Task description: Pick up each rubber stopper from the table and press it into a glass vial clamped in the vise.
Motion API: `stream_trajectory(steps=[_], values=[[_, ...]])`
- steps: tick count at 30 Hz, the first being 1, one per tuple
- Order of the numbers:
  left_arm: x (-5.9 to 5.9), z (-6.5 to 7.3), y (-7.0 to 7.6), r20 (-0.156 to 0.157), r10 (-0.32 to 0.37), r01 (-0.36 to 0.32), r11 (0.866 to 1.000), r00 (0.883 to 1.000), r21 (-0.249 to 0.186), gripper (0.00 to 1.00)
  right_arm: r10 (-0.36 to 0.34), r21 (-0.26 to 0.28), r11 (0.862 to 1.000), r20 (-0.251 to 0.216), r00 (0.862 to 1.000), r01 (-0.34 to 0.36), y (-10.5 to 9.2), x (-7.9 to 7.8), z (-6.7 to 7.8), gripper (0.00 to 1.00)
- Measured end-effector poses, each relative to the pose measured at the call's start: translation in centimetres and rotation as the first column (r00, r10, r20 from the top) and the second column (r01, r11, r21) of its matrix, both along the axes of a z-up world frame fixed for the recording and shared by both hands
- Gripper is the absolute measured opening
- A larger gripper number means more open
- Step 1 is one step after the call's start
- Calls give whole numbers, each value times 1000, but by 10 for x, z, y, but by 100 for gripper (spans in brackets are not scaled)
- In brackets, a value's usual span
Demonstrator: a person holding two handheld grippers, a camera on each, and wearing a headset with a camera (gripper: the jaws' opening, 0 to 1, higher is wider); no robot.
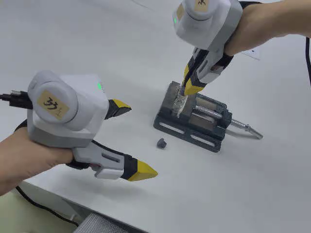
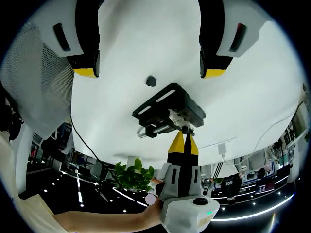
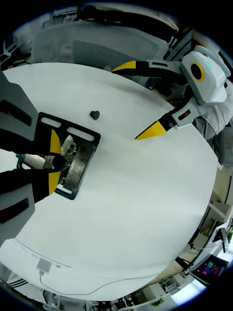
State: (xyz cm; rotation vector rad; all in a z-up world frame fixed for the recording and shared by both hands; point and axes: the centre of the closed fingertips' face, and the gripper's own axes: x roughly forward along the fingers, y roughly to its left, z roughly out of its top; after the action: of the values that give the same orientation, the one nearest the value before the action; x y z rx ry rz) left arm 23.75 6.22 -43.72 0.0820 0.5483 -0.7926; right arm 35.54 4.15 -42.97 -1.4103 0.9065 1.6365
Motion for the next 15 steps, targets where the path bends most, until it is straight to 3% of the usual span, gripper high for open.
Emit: stream_trajectory(steps=[15], values=[[4,0,-3,6,4,-4,1000,1000,-7,83,-114,-23,993,17,993,115,1,0,-3,3]])
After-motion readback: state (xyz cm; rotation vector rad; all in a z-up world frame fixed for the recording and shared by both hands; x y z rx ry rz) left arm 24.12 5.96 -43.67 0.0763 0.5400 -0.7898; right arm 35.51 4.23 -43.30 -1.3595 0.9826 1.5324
